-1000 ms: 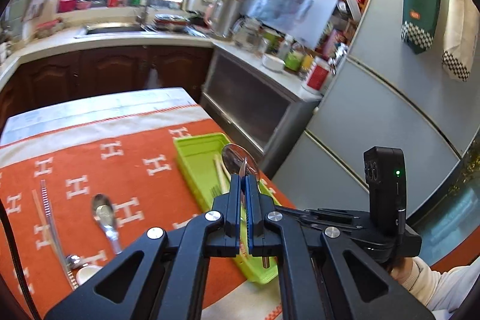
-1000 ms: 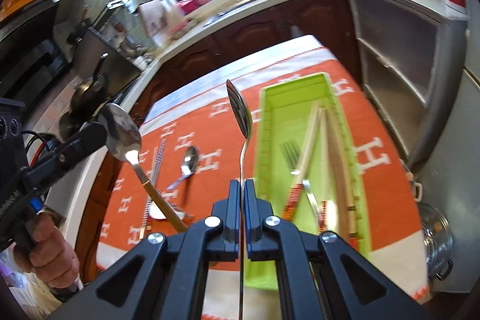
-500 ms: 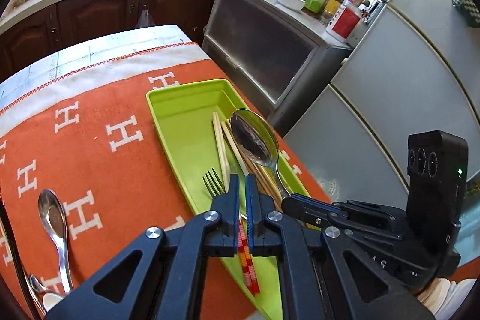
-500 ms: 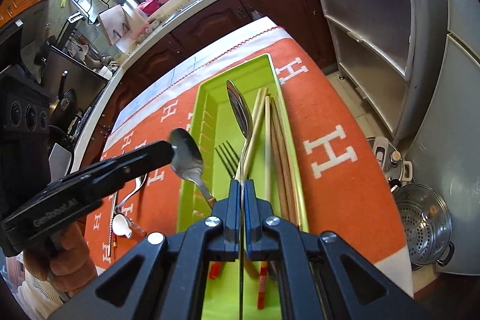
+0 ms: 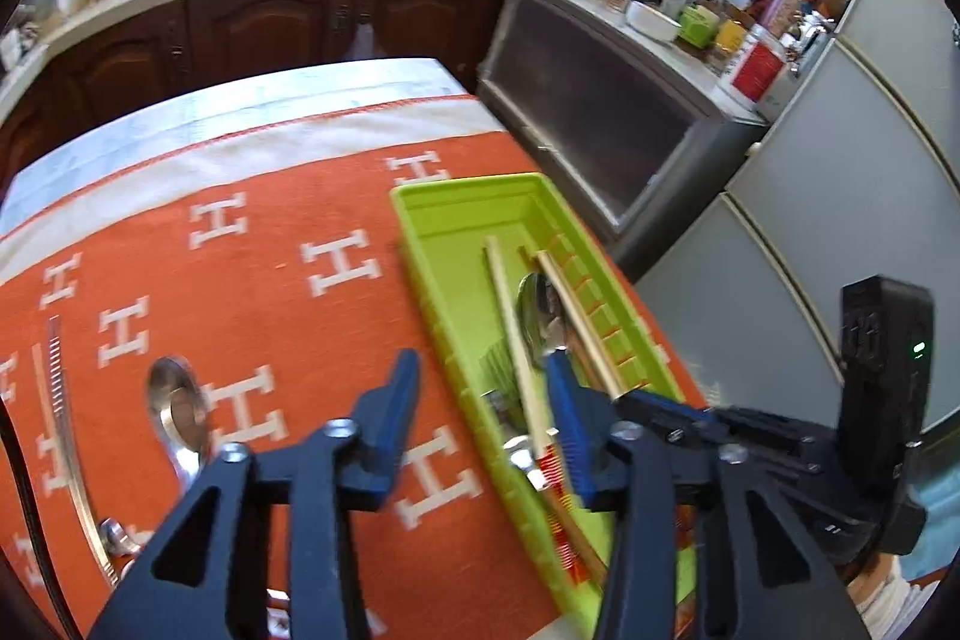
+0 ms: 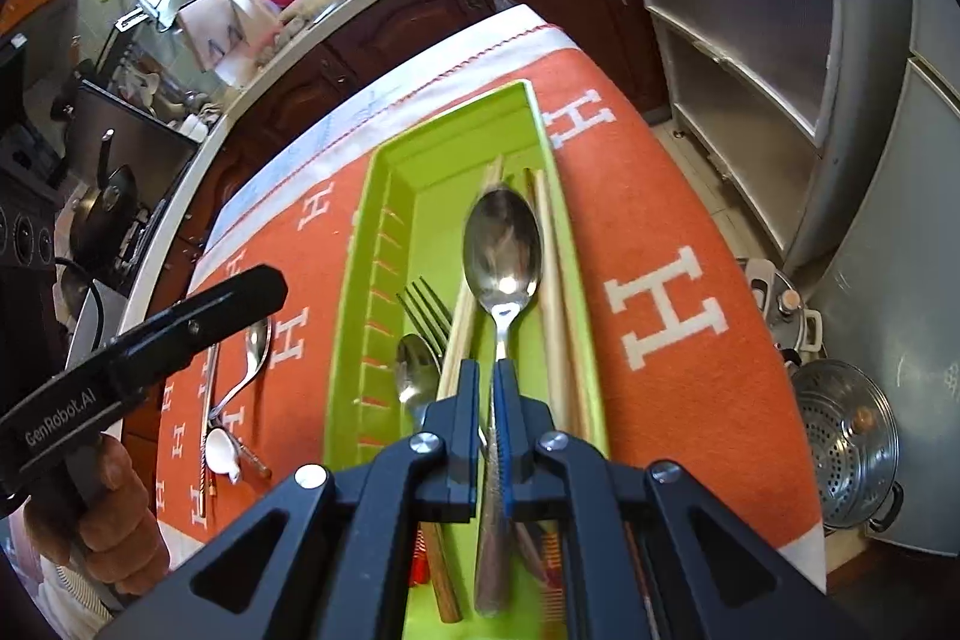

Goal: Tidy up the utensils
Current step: 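Lower the spoons into the tray and open both tools, then move both open tools back over the chopsticks on the cloth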

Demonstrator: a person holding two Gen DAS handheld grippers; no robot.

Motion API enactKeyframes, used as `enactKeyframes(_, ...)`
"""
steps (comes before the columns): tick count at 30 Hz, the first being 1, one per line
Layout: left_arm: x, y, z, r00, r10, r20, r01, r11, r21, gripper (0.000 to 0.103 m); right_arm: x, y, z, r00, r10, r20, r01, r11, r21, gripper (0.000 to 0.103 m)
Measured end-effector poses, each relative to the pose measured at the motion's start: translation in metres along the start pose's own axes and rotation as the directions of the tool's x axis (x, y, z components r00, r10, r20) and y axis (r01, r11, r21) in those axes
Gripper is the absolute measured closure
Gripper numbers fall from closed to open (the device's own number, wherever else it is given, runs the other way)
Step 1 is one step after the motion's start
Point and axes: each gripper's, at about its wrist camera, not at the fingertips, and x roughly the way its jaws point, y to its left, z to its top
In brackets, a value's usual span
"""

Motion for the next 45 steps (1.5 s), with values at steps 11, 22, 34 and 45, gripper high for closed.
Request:
enactKeyframes(11,-0.039,0.021,-0.035,0.992,0.125,0.006,-0.125,0.992,-0.034,0.052,-0.012,0.026,-0.010,1.000,0.021,0.005,-0.020,0.997,-0.072,0.096)
enactKeyframes(22,-0.076,0.056,-0.071,0.986,0.170,0.005,-0.168,0.979,-0.112,0.050,-0.017,0.065,-0.027,0.999,0.045,-0.021,-0.047,0.990,-0.133,0.096)
enactKeyframes(34,-0.115,0.135,-0.109,0.968,0.250,0.003,-0.239,0.931,-0.274,0.045,0.005,0.126,-0.042,0.992,0.071,-0.107,-0.095,0.967,-0.236,0.096)
enactKeyframes(45,-0.123,0.201,-0.121,0.936,0.351,-0.015,-0.331,0.868,-0.369,0.045,0.047,0.201,-0.027,0.974,0.120,-0.191,-0.176,0.934,-0.311,0.096)
